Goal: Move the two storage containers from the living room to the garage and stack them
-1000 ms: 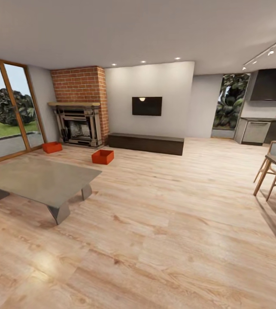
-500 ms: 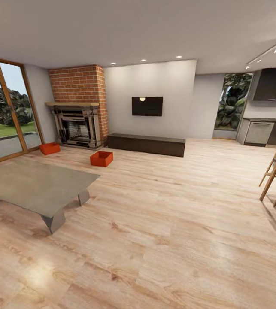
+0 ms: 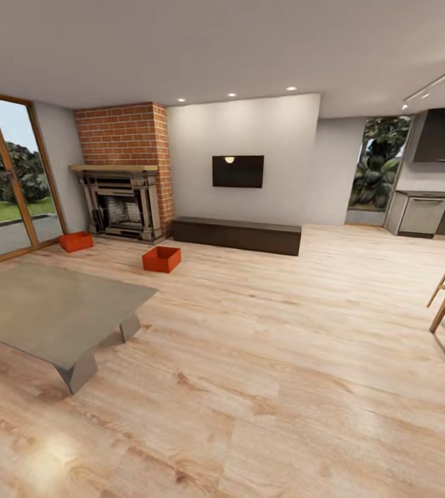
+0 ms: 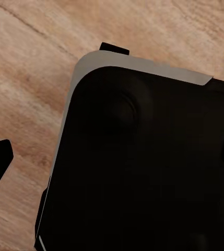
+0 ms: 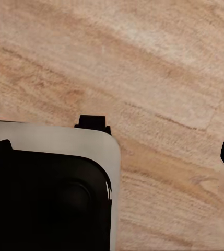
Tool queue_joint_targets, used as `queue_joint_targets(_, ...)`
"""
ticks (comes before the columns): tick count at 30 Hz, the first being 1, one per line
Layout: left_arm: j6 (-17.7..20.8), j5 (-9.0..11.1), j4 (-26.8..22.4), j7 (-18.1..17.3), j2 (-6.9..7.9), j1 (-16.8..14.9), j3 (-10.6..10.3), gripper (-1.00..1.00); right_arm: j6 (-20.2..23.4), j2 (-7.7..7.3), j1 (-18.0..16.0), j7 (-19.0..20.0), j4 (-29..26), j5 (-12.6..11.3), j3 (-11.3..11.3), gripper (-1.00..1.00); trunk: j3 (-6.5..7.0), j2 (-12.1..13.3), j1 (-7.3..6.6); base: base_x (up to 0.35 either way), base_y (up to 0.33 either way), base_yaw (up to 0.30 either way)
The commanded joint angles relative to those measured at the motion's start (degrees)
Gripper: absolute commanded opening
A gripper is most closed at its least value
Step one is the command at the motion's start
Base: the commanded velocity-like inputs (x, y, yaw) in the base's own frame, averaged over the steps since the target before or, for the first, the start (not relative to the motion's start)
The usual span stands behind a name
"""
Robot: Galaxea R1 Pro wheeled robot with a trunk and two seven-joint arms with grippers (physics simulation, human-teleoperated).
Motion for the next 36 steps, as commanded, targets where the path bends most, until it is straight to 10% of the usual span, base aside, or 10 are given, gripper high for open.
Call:
queue_joint_targets(1,-0.11,0.08,-0.02,0.05,-0.01,-0.01,0.21,1.00,-0.34,0.00,-0.08,0.12,0.17,-0.45,0.44,1.00,-0.05,-0.02,0.03,0.323,0.000,0.000)
queue_joint_targets(36,-0.19,0.08,-0.02,0.05,-0.01,0.00,0.16,1.00,-0.60,-0.09,-0.08,0.12,0.16,-0.07,0.82,1.00,-0.05,-0.02,0.03,0.323,0.000,-0.015)
